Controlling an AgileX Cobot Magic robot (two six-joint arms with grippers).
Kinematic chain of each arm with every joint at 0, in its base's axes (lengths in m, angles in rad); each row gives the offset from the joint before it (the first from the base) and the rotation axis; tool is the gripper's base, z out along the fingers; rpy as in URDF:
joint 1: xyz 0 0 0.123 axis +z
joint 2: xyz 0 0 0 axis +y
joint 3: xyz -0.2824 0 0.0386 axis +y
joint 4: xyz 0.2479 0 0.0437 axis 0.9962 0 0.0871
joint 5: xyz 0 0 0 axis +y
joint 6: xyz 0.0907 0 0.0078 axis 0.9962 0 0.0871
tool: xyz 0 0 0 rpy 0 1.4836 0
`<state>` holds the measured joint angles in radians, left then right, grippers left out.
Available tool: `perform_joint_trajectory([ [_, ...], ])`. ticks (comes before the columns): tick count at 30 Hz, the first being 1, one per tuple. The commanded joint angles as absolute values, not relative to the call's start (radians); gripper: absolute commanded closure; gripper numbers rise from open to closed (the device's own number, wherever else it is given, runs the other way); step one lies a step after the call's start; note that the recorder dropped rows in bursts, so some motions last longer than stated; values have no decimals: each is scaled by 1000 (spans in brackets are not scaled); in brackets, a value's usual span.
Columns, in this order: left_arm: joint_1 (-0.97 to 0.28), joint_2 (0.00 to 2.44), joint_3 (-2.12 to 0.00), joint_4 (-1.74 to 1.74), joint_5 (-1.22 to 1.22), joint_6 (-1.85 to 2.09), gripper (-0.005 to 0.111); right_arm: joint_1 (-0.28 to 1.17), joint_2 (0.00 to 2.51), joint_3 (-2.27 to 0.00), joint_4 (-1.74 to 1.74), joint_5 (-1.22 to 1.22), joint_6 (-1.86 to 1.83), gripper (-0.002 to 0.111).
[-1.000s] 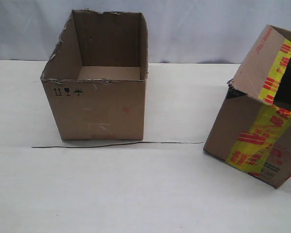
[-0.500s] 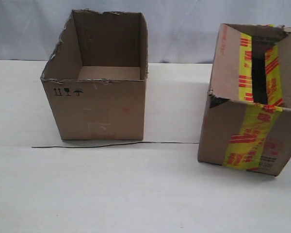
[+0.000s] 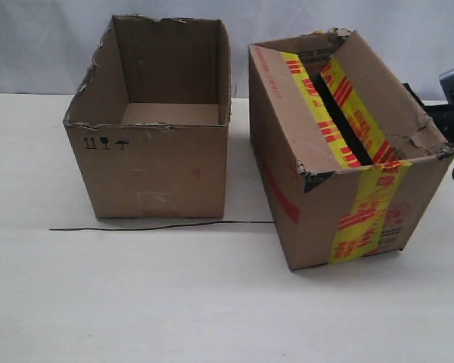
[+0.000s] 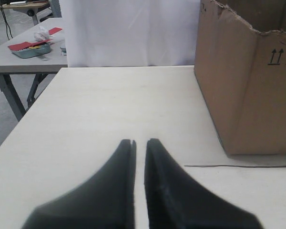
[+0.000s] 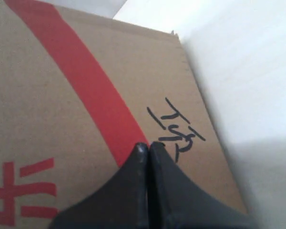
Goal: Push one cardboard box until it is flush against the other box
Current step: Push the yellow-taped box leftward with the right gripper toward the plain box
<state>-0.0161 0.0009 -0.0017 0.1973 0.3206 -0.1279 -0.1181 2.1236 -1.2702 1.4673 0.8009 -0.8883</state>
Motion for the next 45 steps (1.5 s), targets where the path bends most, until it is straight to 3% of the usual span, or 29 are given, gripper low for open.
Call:
perform_joint_trajectory([
  [1,-24,0,0,195,309,-132,107,-56,2127,-1263,1504,769,-920,108],
  [8,-24,0,0,195,309,-132,107,-96,2058,-1263,1460,777,-927,108],
  [17,-24,0,0,195,309,-132,107,-177,1865,-1193,937,705,-636,108],
  [26,-24,0,0,195,309,-132,107,-172,1869,-947,1462,801,-1063,108],
  [45,-24,0,0,195,309,-132,107,-155,1938,-892,1624,1033,-1199,108],
])
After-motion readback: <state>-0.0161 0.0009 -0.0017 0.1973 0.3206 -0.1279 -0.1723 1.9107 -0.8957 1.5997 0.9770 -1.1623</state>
